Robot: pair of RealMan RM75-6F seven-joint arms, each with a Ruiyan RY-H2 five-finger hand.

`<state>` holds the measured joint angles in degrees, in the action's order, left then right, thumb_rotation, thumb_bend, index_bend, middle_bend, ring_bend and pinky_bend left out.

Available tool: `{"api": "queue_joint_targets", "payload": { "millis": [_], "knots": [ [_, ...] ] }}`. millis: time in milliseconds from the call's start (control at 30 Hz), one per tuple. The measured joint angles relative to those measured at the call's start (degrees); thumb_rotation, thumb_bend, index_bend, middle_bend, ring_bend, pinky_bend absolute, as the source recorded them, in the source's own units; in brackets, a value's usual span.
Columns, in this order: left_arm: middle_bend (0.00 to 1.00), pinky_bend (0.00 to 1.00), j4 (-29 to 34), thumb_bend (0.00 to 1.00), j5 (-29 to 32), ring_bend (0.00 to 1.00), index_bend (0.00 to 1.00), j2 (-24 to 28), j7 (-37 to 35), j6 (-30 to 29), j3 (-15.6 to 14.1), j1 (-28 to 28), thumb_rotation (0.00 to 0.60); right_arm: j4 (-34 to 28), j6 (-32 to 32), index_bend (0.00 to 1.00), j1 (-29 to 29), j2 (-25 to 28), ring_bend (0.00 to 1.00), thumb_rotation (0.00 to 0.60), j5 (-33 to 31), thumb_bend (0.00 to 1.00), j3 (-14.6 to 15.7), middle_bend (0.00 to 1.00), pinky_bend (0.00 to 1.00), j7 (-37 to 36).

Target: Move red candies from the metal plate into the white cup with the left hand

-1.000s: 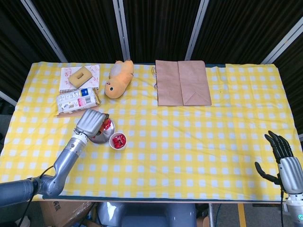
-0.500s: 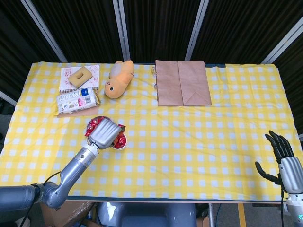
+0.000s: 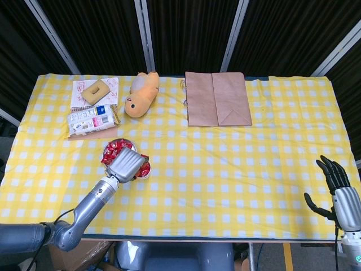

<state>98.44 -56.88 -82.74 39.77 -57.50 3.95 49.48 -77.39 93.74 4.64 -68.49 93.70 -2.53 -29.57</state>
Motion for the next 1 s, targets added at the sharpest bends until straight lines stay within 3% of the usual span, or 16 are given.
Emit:
{"api": "queue_joint_targets", "payload": {
  "millis": [267,700,1000],
  "knots": [
    [0.99,0.99,-0.17,0.34,0.05,1.00,0.47,-0.06,-0.58,0.34,-0.11,0.00,0.600,0.01,-0.01,0.00,-0.03,-0.08,0.00,0.600,-0.04,0.42,0.03,0.00,0.00,0.18],
    [0.99,0.99,0.13,0.34,-2.16,1.00,0.45,0.52,-3.41,-0.41,0.53,-0.56,0.600,0.01,-0.09,0.00,0.00,-0.11,0.00,0.600,-0.02,0.42,0.08,0.00,0.00,0.19],
    [0.94,0.97,0.47,0.30,-3.15,1.00,0.36,1.94,-5.31,-2.22,1.17,-1.76,0.600,0.04,-0.05,0.00,-0.04,-0.14,0.00,0.600,-0.02,0.42,0.10,0.00,0.00,0.32]
  ]
}}
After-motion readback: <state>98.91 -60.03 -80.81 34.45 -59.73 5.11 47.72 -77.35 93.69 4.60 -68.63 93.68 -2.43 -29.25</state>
